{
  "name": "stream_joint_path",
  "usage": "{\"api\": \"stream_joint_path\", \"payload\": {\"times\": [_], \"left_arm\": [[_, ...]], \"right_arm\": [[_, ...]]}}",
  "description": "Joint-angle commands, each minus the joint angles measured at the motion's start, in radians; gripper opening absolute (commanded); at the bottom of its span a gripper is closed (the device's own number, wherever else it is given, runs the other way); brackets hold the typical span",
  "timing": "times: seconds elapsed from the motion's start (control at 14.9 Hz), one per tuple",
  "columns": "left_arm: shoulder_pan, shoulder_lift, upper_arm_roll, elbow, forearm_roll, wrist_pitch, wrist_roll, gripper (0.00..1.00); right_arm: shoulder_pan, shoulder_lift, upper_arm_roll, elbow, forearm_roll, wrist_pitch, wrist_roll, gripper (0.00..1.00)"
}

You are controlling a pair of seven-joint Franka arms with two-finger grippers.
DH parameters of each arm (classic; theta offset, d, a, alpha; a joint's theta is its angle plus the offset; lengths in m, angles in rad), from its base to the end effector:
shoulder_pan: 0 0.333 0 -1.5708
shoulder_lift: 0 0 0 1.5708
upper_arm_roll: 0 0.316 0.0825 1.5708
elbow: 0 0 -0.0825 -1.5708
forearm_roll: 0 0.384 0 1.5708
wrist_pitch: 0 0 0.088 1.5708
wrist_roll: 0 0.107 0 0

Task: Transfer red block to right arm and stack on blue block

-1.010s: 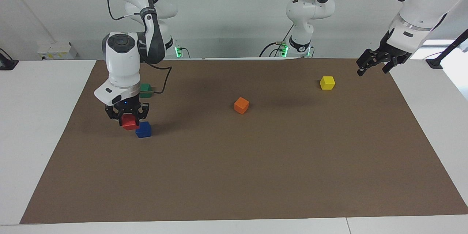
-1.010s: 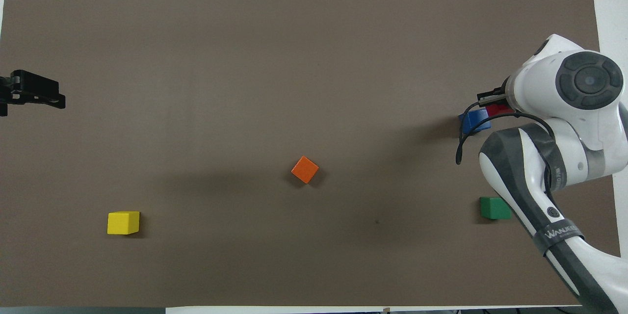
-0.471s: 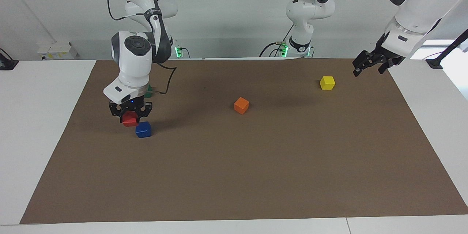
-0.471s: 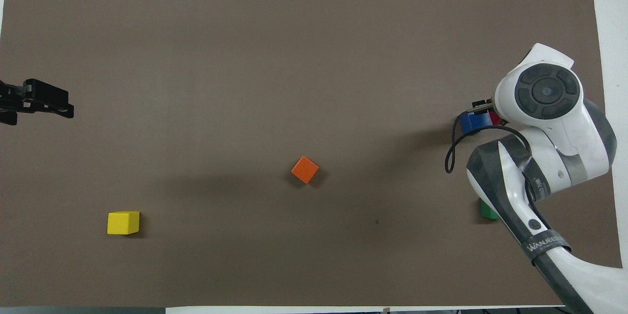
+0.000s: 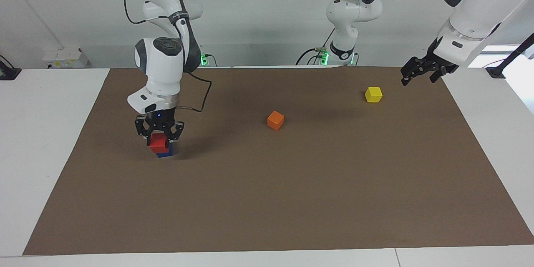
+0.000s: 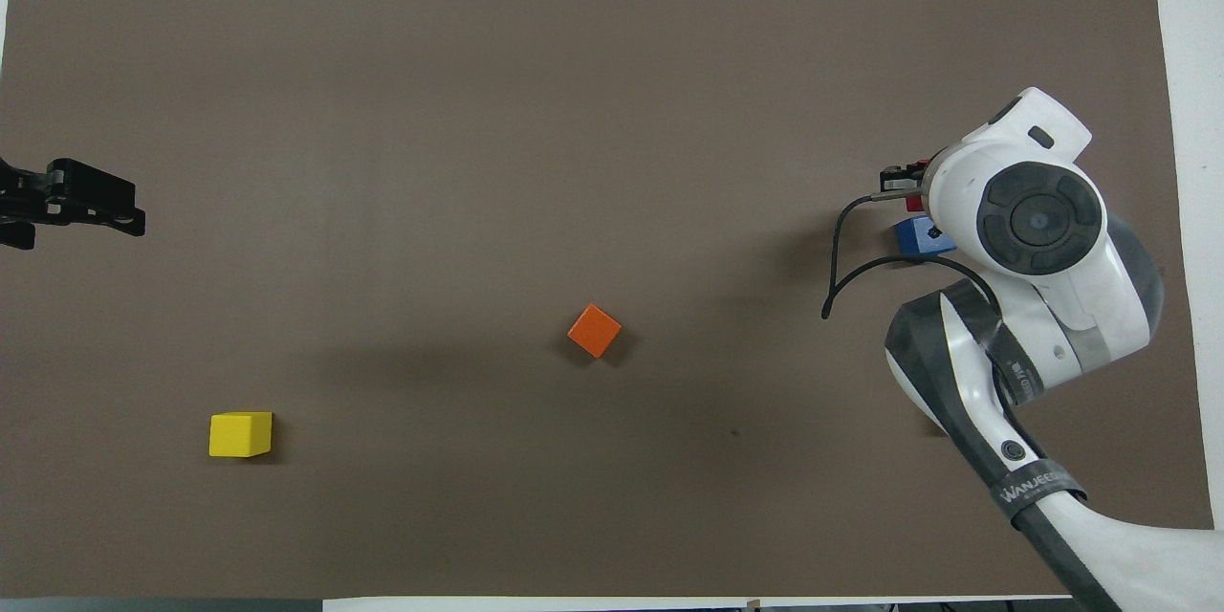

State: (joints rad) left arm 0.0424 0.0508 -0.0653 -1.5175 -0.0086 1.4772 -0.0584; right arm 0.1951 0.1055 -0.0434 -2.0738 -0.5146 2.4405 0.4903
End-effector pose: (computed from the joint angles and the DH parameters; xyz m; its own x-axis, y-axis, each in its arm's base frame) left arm 0.5600 -0.0128 0.6134 0.9952 0.0346 -0.0914 0.0353 -0.9994 0.0066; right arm 0.5836 0.0888 0.4063 0.9356 0.0658 0.3468 -0.0352 -0.9602 0.2772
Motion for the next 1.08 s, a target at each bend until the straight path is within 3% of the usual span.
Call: {"api": "stream_joint_path", "payload": {"times": [0.0,0.2,0.67,1.01], "left_arm": [[-0.007,-0.023,0.004,-0.020,0.019,-0.006,0.008,1.00],[-0.009,-0.023,0.004,-0.021,0.019,-0.009,0.006,1.00],[-0.010,-0.023,0.004,-0.023,0.019,-0.047,0.005,1.00],[-0.012,-0.025,0.004,-0.023,0.019,-0.071,0.003,1.00]], "right_arm": [[-0.005,-0.027,-0.001,-0.087,-0.027,0.124,0.060,0.00],[-0.016,-0.046,-0.001,-0.147,-0.030,0.201,0.056,0.00],[-0.051,-0.121,-0.001,-0.172,-0.048,0.071,-0.039,0.00],[-0.072,-0.127,-0.003,-0.210,-0.048,0.120,-0.061,0.00]]}}
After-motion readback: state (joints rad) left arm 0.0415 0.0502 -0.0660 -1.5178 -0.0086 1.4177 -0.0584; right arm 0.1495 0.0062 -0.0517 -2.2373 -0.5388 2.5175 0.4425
